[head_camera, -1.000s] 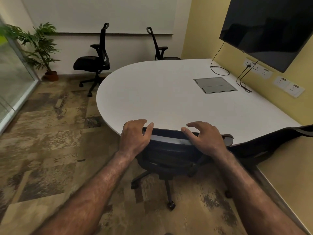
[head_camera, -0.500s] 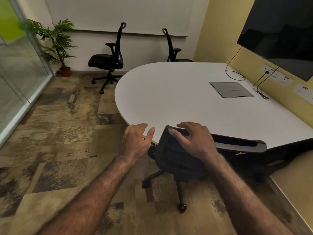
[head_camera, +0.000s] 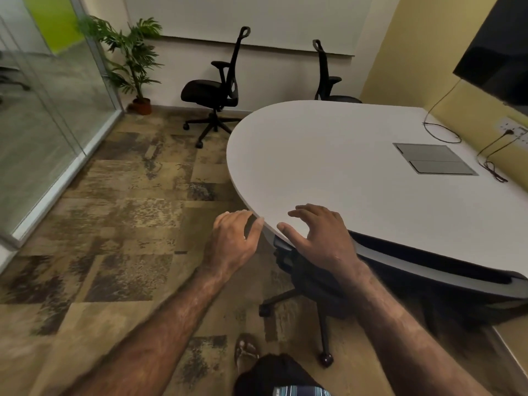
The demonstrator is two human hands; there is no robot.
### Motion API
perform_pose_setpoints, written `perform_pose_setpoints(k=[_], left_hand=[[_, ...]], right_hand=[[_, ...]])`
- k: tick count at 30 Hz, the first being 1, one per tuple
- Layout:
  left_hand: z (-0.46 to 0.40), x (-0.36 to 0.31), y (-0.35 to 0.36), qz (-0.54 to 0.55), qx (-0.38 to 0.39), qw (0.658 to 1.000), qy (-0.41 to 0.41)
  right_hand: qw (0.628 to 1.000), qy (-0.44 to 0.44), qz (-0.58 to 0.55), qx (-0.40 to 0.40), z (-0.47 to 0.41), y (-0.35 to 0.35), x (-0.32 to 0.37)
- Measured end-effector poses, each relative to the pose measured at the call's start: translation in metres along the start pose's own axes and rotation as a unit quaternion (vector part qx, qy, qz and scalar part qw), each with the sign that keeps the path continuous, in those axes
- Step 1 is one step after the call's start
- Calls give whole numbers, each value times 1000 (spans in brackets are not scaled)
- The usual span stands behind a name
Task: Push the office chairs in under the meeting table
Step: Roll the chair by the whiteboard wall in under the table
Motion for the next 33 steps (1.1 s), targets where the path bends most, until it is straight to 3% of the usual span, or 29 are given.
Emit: perform_pose_setpoints(k=[8, 18, 33], left_hand=[[-67, 52, 1, -43, 0, 999, -18], [-187, 115, -6, -106, 20, 993, -43], [-335, 254, 13, -119, -8, 991, -62]], right_hand=[[1000, -10, -25, -5, -104, 48, 28], [988, 67, -132, -39, -243, 89, 70], [995, 50, -82, 37, -424, 179, 110]])
Point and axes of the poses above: each hand's wrist, its own z-axis away from the middle knuckle, its own y-axis out of the palm, x = y × z, the point moved 1 cm from there along -z, towards the middle knuckle, and after that the axes turned 5 degrees about -z, right-handed, at the moved point
